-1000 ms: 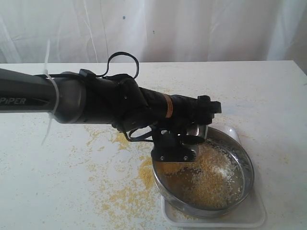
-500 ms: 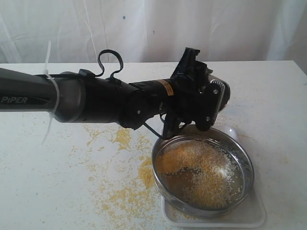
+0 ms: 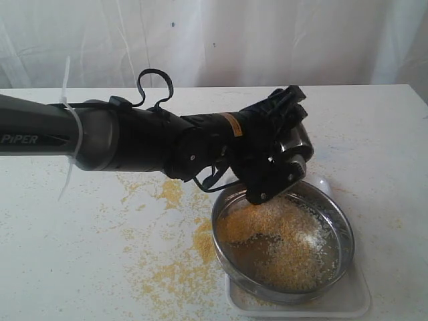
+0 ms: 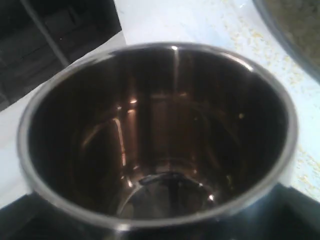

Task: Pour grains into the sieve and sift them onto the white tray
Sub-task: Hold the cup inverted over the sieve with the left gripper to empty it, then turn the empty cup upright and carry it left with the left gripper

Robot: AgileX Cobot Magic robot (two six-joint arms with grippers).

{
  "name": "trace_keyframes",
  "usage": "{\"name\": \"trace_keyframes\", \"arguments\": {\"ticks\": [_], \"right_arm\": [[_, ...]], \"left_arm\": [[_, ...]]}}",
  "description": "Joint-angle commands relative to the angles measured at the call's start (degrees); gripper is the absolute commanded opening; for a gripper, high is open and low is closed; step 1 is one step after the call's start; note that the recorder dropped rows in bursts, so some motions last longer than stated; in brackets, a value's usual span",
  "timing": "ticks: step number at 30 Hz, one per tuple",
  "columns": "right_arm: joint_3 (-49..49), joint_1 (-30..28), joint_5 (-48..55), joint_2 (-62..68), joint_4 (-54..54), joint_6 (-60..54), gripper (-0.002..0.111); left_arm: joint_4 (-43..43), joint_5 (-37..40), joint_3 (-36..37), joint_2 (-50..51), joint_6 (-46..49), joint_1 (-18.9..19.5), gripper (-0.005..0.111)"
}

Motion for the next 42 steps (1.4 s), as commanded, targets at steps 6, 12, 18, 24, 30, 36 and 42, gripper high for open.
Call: {"name": "trace_keyframes", "arguments": {"ticks": [6,12,18,24,30,36,42], "right_arm": [[0.05,0.43,-0.25,-0.2,-0.1,-0.46,0.0],[0.05,0.43,-0.35,-0.2,-0.1,-0.46,0.0],[0.05,0.43,-0.35,-0.2,-0.1,-0.46,0.0],[0.05,0.43,-0.24,-0.2,-0.1,-0.46,0.0],[0.05,0.43,-0.24,-0.2,-0.1,-0.46,0.0],[0.05,0.43,-0.24,-0.2,-0.08,-0.46,0.0],[0.05,0.43,-0.24,-0.2,-0.08,-0.46,0.0]], "left_arm": [[26.48,7.16,0.15,-1.63,8.73,-4.27,0.0],[31.88,11.91,-0.06,-1.63,8.73,-3.58,0.0],[34.03,16.02,-0.06,-1.63,8.73,-2.9,0.0],[15.71,6.96,-0.06,-1.63,1.17,-1.86,0.0],[-17.12,-12.85,0.06,-2.56,-10.68,-1.86,0.0],[-40.72,-11.87,1.11,-5.44,-12.3,-0.67,0.0],[-40.42,-12.27,10.06,-8.34,-27.89,4.03,0.0]]}}
